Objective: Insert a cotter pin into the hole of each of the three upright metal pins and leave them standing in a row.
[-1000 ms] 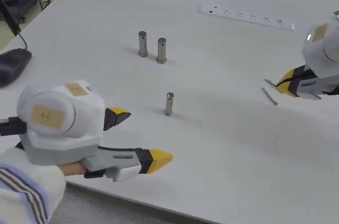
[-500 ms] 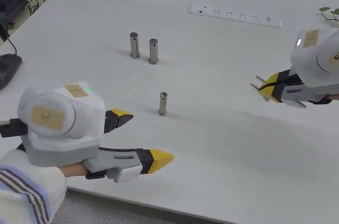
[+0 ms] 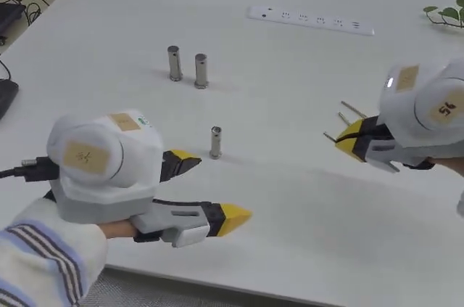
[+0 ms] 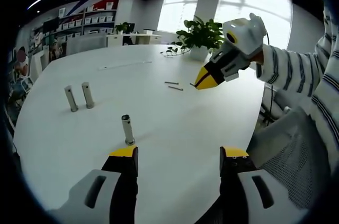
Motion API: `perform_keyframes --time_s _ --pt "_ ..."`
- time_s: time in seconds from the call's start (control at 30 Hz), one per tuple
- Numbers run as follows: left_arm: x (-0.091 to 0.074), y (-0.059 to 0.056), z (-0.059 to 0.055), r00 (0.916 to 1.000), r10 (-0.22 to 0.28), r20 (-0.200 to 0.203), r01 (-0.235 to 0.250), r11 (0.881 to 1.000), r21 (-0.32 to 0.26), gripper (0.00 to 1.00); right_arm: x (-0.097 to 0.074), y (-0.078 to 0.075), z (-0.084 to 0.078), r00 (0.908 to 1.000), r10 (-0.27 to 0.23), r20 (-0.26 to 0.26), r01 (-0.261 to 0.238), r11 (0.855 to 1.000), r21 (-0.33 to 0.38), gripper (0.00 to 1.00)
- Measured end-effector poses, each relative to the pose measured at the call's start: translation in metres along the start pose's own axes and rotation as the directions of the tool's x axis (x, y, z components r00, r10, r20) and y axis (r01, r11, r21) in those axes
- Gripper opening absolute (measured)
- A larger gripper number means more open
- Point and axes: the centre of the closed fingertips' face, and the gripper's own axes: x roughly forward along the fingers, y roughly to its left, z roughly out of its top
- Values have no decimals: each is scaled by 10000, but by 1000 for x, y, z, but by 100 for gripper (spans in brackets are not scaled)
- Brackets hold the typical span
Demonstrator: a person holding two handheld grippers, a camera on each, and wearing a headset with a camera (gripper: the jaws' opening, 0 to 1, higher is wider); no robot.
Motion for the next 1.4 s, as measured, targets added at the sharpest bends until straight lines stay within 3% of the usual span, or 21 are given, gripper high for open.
perform_keyframes --time_s 0.7,0.9,1.4 --pt "15 -13 10 9962 -827 276 831 9964 -164 52 -3 33 6 9992 -378 111 383 9981 -474 2" --pt "24 -24 7 9911 -1329 56 1330 9904 -374 45 -5 41 8 9989 -453 118 458 9979 -465 2" --pt "39 -35 25 9766 -2118 363 2140 9740 -750 34 -9 53 13 9977 -673 87 677 9957 -625 2"
